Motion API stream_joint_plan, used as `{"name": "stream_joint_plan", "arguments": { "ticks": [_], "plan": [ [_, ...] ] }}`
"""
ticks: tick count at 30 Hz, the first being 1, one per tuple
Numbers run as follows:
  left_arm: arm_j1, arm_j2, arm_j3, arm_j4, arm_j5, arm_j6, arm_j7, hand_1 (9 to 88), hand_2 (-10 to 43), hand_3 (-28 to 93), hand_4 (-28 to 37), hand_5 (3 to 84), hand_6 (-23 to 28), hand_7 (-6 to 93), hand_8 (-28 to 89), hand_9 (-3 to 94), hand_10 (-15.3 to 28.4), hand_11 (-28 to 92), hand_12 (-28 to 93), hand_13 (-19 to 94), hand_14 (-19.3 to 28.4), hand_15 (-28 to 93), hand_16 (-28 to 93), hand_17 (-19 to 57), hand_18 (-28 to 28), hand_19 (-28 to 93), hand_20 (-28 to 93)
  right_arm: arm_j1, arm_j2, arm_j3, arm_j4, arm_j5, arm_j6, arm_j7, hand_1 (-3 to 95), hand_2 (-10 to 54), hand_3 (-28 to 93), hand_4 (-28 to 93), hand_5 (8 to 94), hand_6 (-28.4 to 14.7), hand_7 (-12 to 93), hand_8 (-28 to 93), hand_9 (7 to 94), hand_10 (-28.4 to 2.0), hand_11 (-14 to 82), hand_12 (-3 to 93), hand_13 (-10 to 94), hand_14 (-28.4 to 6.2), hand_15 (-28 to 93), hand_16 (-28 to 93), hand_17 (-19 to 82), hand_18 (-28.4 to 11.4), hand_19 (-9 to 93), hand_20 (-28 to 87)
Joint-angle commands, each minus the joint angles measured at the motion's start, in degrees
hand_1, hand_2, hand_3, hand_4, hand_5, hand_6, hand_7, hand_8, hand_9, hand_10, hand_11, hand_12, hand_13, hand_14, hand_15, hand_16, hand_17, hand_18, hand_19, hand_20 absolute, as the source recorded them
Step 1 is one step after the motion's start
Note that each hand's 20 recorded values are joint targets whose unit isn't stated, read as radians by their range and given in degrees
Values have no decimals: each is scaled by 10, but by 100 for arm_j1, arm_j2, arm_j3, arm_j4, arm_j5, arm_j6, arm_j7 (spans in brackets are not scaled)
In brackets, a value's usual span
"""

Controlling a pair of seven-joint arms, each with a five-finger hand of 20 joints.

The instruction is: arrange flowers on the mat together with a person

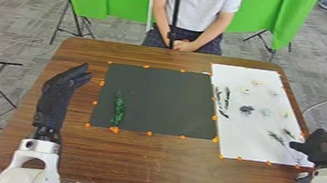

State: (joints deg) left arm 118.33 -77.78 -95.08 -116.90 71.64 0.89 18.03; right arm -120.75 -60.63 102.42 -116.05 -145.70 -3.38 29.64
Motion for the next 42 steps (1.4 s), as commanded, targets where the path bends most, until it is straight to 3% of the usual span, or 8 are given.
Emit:
{"name": "stream_joint_plan", "arguments": {
  "ticks": [1, 6, 8, 9, 16, 28, 35, 42],
  "plan": [
    [54, 3, -2, -10, -22, 55, -52, 236, -58, 689, -208, 479, 36, 100, -57, 461, 143, 143, 123, 349, 167, 114, 16, 59, 107, 65, 156, 70, 123, -66, 147, -122, -132, 117, 433, -95, 595, -283, 801, 12, 194, -56, 886, -103, 273, 254, 882, -45, 495, 307, 449, -217, 816, 438],
    [54, 1, -2, -8, -20, 53, -51, 232, -55, 689, -208, 479, 36, 100, -56, 462, 143, 143, 123, 349, 167, 114, 16, 59, 107, 65, 156, 119, 142, -95, 221, 37, -77, 71, 549, -95, 442, -266, 834, 10, 189, 93, 914, -96, 287, 258, 908, -37, 505, 323, 469, -217, 845, 420],
    [68, 2, -5, -13, -26, 58, -42, 231, -54, 690, -209, 480, 36, 100, -56, 462, 143, 144, 123, 349, 166, 115, 16, 59, 107, 65, 155, 133, 136, -122, 227, 66, -71, 55, 783, -95, -197, 198, 855, 11, 189, 110, 929, -94, 294, 259, 918, -36, 515, 325, 481, -218, 857, 412],
    [62, 0, -6, -9, -25, 53, -46, 231, -53, 690, -209, 480, 36, 100, -56, 462, 143, 144, 123, 350, 166, 115, 16, 59, 107, 65, 156, 146, 136, -143, 238, 88, -49, 52, 810, -95, -262, 254, 862, 12, 189, 113, 933, -93, 298, 260, 923, -35, 518, 327, 485, -217, 861, 410],
    [67, -12, -15, -14, -21, 38, -39, 230, -51, 690, -209, 479, 36, 99, -56, 462, 143, 143, 123, 349, 166, 114, 16, 60, 107, 65, 156, 136, 113, -114, 95, 398, 103, 84, 856, -95, -282, 352, 887, 19, 202, 117, 937, -91, 344, 243, 937, -30, 540, 328, 509, -212, 883, 392],
    [29, 32, -29, 22, -21, 36, -85, 229, -50, 691, -209, 480, 38, 98, -56, 462, 144, 143, 123, 348, 166, 112, 16, 60, 107, 65, 155, 514, -82, -214, -996, 1715, 622, 160, 862, -95, -283, 378, 896, 14, 203, 119, 937, -89, 363, 231, 937, -24, 564, 300, 526, -210, 898, 379],
    [48, 431, -152, 251, -254, 338, -165, 229, -49, 690, -213, 481, 37, 98, -55, 463, 144, 143, 123, 351, 166, 113, 16, 60, 108, 65, 155, 1138, -531, -1060, -1156, 2003, 739, -48, 866, -95, -283, 382, 899, 13, 199, 124, 937, -87, 373, 220, 937, -19, 575, 283, 536, -207, 908, 368],
    [61, 553, -186, 502, -389, 685, -215, 221, -44, 695, -224, 489, 38, 103, -57, 468, 144, 147, 122, 359, 167, 121, 13, 64, 106, 66, 155, 2073, -1159, -2229, -718, 1861, 643, -34, 872, -95, -283, 379, 902, 11, 197, 126, 937, -86, 380, 214, 937, -15, 586, 268, 546, -205, 916, 357]
  ]
}}
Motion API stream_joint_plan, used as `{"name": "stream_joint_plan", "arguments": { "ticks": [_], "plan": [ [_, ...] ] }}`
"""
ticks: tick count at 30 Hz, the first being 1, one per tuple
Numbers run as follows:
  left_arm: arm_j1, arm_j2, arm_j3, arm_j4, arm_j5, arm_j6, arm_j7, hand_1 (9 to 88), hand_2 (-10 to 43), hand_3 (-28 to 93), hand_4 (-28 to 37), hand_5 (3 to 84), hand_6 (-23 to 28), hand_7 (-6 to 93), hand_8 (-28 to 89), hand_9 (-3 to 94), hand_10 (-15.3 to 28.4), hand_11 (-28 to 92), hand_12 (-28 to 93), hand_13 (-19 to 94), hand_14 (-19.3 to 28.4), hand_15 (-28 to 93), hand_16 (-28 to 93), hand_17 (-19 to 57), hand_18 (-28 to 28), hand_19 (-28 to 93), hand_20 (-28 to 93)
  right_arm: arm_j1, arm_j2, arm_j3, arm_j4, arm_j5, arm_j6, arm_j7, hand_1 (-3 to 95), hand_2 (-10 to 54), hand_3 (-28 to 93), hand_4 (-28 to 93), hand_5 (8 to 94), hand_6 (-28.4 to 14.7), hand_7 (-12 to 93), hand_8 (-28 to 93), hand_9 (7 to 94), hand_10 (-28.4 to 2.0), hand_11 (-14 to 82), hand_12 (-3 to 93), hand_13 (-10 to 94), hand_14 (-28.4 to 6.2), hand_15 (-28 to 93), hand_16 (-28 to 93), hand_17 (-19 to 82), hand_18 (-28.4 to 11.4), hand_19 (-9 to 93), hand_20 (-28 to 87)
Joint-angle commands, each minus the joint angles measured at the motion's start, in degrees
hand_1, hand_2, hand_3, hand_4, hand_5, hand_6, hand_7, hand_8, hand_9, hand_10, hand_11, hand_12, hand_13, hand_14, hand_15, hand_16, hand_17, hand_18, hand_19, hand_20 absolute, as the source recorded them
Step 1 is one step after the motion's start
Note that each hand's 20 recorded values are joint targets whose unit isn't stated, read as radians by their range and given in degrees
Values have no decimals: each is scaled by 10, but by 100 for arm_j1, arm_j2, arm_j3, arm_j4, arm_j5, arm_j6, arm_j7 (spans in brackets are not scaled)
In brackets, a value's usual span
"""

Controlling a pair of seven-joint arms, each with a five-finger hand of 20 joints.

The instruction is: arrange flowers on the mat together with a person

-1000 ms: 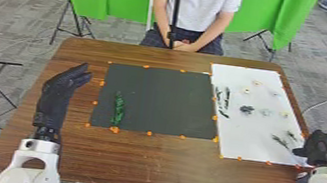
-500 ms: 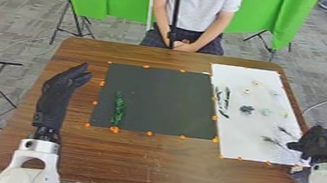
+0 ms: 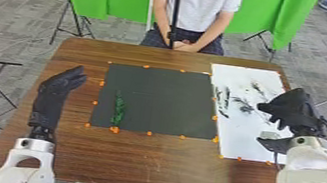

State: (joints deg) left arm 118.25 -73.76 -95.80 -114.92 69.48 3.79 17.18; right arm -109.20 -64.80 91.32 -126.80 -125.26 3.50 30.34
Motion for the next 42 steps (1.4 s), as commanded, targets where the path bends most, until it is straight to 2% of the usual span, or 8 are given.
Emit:
{"name": "stream_joint_plan", "arguments": {
  "ticks": [1, 7, 13, 20, 27, 36, 42],
  "plan": [
    [59, 156, -103, 328, -169, 392, -148, 220, -44, 696, -225, 489, 38, 103, -57, 469, 144, 148, 122, 360, 166, 122, 13, 65, 106, 66, 156, 993, -830, -1224, 413, -206, -89, -88, 872, -95, -283, 380, 902, 11, 197, 127, 937, -85, 381, 214, 937, -15, 587, 266, 547, -204, 917, 355],
    [185, 137, -48, 294, -144, 402, -219, 218, -43, 700, -229, 490, 38, 107, -58, 471, 144, 149, 121, 361, 167, 127, 10, 65, 106, 67, 156, 1299, -1569, -1675, 883, -311, -13, -43, 873, -95, -283, 384, 904, 11, 197, 129, 937, -84, 387, 210, 937, -12, 597, 256, 553, -200, 923, 346],
    [198, 135, -13, 274, -118, 383, -223, 217, -42, 701, -229, 490, 38, 107, -59, 471, 145, 150, 121, 362, 167, 128, 8, 65, 105, 67, 156, 1288, -1806, -1894, 1185, -120, 78, 95, 875, -95, -283, 388, 905, 10, 197, 132, 937, -83, 394, 207, 937, -10, 605, 247, 562, -197, 928, 337],
    [261, 118, -26, 233, -120, 391, -237, 216, -42, 704, -229, 490, 39, 106, -60, 471, 145, 150, 121, 361, 167, 128, 8, 65, 105, 67, 156, 1233, -1878, -2208, 1363, 321, 183, 357, 876, -95, -283, 393, 906, 8, 199, 134, 937, -83, 399, 204, 937, -7, 611, 239, 570, -194, 931, 330],
    [266, 113, -11, 218, -112, 377, -256, 216, -42, 704, -229, 489, 38, 107, -59, 470, 144, 150, 121, 362, 166, 127, 7, 65, 105, 67, 156, 1327, -1934, -2446, 1570, 1045, 543, 694, 876, -95, -283, 394, 905, 6, 202, 135, 937, -82, 403, 190, 937, -1, 617, 207, 606, -174, 929, 299],
    [295, 112, 2, 198, -104, 368, -267, 216, -41, 704, -228, 490, 39, 106, -59, 470, 144, 151, 121, 362, 166, 128, 8, 64, 106, 68, 155, 1148, -1826, -2628, 1498, 1349, 825, 654, 880, -95, -283, 387, 901, 1, 198, 126, 937, -85, 384, 163, 937, 4, 603, 162, 641, -152, 922, 245],
    [295, 107, 14, 197, -99, 359, -264, 216, -41, 703, -227, 489, 38, 107, -59, 470, 145, 150, 121, 362, 166, 127, 8, 63, 107, 69, 155, 1160, -1817, -2839, 1660, 909, 883, 573, 880, -95, -283, 385, 901, 0, 196, 122, 937, -87, 369, 163, 937, 2, 586, 147, 652, -142, 913, 221]
  ]
}}
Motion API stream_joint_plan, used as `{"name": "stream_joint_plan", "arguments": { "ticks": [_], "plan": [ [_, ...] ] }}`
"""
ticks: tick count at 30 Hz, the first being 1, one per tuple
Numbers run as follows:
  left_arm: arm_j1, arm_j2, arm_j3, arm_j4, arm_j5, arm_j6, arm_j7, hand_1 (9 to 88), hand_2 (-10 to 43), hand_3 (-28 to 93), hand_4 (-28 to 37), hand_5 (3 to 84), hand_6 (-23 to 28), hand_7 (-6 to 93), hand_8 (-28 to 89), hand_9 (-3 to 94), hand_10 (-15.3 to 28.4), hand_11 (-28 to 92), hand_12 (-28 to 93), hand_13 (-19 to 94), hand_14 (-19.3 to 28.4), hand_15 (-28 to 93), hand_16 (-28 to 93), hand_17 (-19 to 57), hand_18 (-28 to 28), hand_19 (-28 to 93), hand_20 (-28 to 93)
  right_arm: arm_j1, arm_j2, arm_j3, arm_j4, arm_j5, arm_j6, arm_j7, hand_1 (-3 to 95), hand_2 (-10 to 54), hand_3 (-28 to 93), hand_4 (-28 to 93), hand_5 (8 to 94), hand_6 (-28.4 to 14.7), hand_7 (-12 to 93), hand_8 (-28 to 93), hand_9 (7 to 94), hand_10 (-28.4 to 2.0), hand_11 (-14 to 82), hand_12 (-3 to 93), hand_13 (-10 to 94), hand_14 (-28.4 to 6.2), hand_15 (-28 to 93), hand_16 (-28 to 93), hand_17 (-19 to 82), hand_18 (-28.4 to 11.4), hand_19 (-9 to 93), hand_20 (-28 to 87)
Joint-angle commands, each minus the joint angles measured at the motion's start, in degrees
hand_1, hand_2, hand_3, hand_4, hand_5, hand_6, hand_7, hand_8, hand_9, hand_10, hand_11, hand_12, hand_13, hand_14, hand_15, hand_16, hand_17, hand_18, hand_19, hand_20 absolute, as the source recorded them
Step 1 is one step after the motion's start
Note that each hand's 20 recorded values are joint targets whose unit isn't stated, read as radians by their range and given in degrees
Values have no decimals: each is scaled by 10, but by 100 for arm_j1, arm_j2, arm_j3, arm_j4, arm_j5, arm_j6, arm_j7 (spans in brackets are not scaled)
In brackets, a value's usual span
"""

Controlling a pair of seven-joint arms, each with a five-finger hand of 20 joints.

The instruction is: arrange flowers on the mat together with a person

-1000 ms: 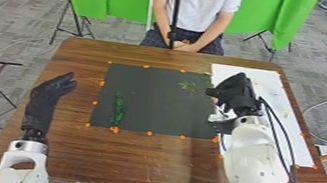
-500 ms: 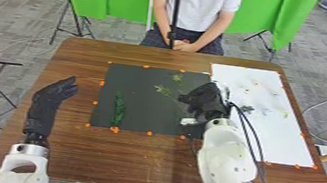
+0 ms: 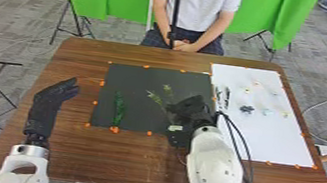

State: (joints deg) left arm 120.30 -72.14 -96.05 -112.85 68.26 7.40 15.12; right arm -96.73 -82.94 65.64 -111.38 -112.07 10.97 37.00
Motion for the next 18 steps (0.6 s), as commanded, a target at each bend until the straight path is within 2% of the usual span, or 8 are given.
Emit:
{"name": "stream_joint_plan", "arguments": {
  "ticks": [1, 9, 18],
  "plan": [
    [86, -56, 39, -8, 23, -10, -62, 216, -42, 703, -227, 489, 38, 107, -59, 470, 145, 150, 121, 362, 166, 127, 8, 63, 108, 69, 155, -87, 6, -289, 134, -421, 161, -91, 880, -95, -283, 385, 900, 0, 197, 123, 937, -86, 368, 164, 937, 2, 585, 147, 652, -143, 914, 219],
    [89, -47, 37, -14, 25, -4, -81, 217, -41, 701, -226, 487, 38, 106, -59, 470, 144, 150, 121, 361, 167, 126, 8, 62, 108, 69, 155, 13, -13, -497, 349, -979, 240, -219, 880, -95, -283, 384, 899, 1, 196, 119, 937, -87, 360, 172, 937, 2, 582, 145, 653, -141, 914, 208],
    [82, -46, 42, -9, 38, -11, -96, 217, -42, 702, -225, 489, 39, 106, -59, 469, 144, 150, 121, 361, 166, 127, 8, 61, 109, 70, 155, 163, -78, -615, 469, -773, 97, -127, 857, -95, -283, 387, 893, -4, 189, 114, 937, -92, 346, 162, 937, 3, 575, 142, 656, -134, 905, 200]
  ]
}}
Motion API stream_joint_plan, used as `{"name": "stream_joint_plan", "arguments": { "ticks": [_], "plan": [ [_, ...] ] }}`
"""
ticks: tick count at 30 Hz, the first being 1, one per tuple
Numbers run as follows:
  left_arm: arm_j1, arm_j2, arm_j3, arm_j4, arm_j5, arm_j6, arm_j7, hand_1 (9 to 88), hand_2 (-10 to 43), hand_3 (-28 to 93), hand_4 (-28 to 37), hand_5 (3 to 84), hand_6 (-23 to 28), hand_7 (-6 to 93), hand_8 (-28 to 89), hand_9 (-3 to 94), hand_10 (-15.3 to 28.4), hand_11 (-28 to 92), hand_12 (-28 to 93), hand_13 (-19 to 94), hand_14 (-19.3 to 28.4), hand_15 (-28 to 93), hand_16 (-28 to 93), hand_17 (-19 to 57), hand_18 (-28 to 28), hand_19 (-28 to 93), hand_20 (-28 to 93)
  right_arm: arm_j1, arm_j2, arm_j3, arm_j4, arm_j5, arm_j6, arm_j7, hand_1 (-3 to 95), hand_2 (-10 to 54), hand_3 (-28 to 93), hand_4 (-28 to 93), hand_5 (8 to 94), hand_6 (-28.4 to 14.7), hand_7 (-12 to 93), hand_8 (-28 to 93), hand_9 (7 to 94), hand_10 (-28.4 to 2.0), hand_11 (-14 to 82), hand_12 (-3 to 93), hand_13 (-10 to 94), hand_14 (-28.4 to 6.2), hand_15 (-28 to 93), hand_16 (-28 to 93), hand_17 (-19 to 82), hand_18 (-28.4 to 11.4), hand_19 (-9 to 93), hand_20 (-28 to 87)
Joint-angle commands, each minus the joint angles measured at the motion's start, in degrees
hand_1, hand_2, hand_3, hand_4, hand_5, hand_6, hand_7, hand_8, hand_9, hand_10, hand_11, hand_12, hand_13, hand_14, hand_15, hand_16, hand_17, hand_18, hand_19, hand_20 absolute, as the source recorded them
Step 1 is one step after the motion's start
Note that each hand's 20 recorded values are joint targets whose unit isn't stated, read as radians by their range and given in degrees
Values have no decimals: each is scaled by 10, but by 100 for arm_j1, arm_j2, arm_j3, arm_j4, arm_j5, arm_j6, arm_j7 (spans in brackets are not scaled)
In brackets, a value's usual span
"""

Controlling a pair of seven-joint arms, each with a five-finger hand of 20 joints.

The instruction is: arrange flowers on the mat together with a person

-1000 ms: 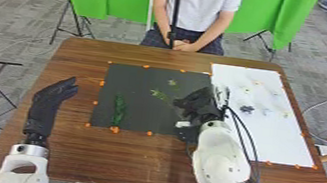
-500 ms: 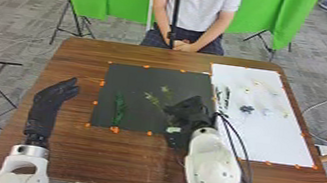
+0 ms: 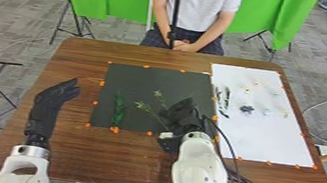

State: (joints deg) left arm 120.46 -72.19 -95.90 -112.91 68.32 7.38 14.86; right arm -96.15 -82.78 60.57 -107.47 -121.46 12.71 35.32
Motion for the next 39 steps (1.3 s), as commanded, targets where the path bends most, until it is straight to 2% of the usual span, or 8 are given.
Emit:
{"name": "stream_joint_plan", "arguments": {
  "ticks": [1, 23, 30, 31, 32, 33, 37, 39],
  "plan": [
    [74, -39, 27, -7, 25, -5, -61, 216, -43, 703, -224, 489, 39, 106, -59, 469, 144, 150, 121, 361, 166, 128, 8, 61, 109, 70, 155, 118, -97, -118, 79, 213, -86, 55, 855, -95, -283, 388, 893, -4, 187, 113, 937, -93, 345, 161, 937, 2, 573, 142, 656, -134, 905, 200],
    [83, -24, 23, -16, 27, 3, -63, 219, -44, 704, -223, 488, 39, 105, -59, 470, 143, 150, 121, 361, 165, 125, 9, 61, 110, 70, 154, 172, -120, -148, 115, 394, -231, -135, 828, -95, -283, 375, 876, -15, 161, 109, 937, -99, 307, 162, 937, -1, 545, 139, 659, -128, 888, 190],
    [39, -67, 13, -5, 38, -41, -46, 219, -45, 705, -221, 487, 38, 105, -59, 470, 143, 150, 121, 361, 165, 125, 9, 61, 110, 70, 154, -93, -61, 437, -551, 1020, -51, -682, 770, -95, -264, 415, 863, -13, 157, 101, 937, -104, 284, 169, 937, -4, 523, 142, 656, -127, 878, 189],
    [22, -62, 15, 4, 33, -58, -57, 219, -45, 705, -221, 487, 38, 105, -58, 470, 143, 150, 121, 361, 165, 125, 9, 61, 110, 71, 154, -161, -7, 621, -687, 1229, 57, -978, 678, -95, -27, 264, 858, -10, 164, 94, 937, -106, 283, 173, 937, -4, 517, 149, 653, -129, 873, 196],
    [15, -72, 8, 10, 30, -70, -53, 219, -45, 705, -222, 487, 38, 105, -58, 470, 143, 150, 121, 361, 165, 126, 9, 61, 110, 71, 154, -196, 75, 788, -850, 1443, 155, -1130, 543, -95, 347, -14, 853, -7, 167, 88, 937, -106, 274, 175, 937, -7, 506, 154, 648, -128, 870, 202],
    [24, -79, 0, 3, 26, -61, -51, 219, -45, 705, -222, 488, 38, 105, -58, 470, 143, 150, 121, 361, 165, 126, 9, 61, 110, 71, 154, -215, 149, 953, -958, 1670, 277, -1357, 484, -95, 505, -127, 847, -4, 170, 85, 937, -106, 261, 178, 937, -10, 495, 156, 640, -128, 868, 204],
    [31, -98, -9, -18, 25, -101, -32, 220, -44, 704, -222, 488, 38, 105, -59, 470, 143, 150, 121, 361, 165, 126, 9, 61, 110, 70, 154, -443, 554, 1701, -1350, 2964, 488, -2545, 404, -95, 621, -180, 800, 10, 187, 47, 913, -106, 207, 202, 937, -30, 383, 220, 580, -133, 828, 209],
    [10, -111, 1, -19, 23, -123, -13, 220, -44, 704, -222, 488, 39, 105, -59, 469, 144, 150, 121, 361, 165, 127, 9, 61, 110, 70, 153, -617, 770, 2005, -1494, 3433, 614, -3061, 365, -89, 650, -172, 770, 15, 195, -31, 887, -112, 197, 202, 933, -42, 306, 272, 546, -139, 794, 225]
  ]
}}
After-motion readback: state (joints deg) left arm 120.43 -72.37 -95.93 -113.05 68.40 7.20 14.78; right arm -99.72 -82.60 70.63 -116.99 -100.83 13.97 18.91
